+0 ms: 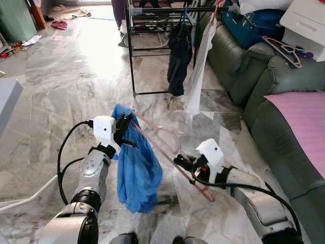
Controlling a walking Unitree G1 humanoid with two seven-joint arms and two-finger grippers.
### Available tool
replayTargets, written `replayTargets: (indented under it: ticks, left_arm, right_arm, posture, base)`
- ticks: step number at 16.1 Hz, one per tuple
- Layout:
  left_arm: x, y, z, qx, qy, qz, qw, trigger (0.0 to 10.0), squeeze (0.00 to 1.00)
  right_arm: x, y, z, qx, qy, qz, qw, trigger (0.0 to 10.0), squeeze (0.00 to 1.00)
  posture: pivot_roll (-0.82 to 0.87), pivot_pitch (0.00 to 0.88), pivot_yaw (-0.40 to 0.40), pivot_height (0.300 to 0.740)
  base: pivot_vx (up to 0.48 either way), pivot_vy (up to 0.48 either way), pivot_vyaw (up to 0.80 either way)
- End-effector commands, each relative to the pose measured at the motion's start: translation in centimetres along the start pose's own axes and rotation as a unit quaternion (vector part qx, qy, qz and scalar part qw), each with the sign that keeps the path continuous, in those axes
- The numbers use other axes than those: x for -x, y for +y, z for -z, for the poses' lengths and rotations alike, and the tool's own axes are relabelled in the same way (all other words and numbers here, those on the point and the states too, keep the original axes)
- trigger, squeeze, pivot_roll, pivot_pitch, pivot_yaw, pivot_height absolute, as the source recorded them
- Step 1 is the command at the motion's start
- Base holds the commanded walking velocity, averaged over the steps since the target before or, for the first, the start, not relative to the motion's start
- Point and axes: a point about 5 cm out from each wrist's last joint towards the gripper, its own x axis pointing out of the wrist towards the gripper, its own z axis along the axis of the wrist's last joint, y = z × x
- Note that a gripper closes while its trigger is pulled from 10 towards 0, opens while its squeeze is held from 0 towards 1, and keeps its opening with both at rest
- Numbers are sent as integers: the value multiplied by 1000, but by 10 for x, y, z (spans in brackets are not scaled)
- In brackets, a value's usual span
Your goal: Hang hanger
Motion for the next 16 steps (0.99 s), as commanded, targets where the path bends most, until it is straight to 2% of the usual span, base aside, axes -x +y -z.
replayTargets:
  ticks: [1,4,8,16]
  left_arm:
    - [1,-5,-3,-4,-19,17,1000,0,0]
    - [5,-11,0,-1,-23,30,999,0,0]
    - [0,-26,-7,3,-51,81,995,0,0]
    - [4,-56,-18,37,-93,198,975,0,0]
  right_arm:
    - [0,-9,-5,4,-11,31,999,10000,0]
    - [-5,-12,-3,-8,-12,42,999,10000,0]
    - [-14,-16,-3,-36,-23,52,998,10000,0]
    - [-20,-27,5,-110,-25,67,991,10000,0]
  posture:
    - [-229,113,-25,740]
    - [-222,117,-25,740]
    - [-217,115,-22,740]
    - [-203,114,-27,740]
  base:
    - [0,0,0]
    - [0,0,0]
    - [0,0,0]
    - [0,0,0]
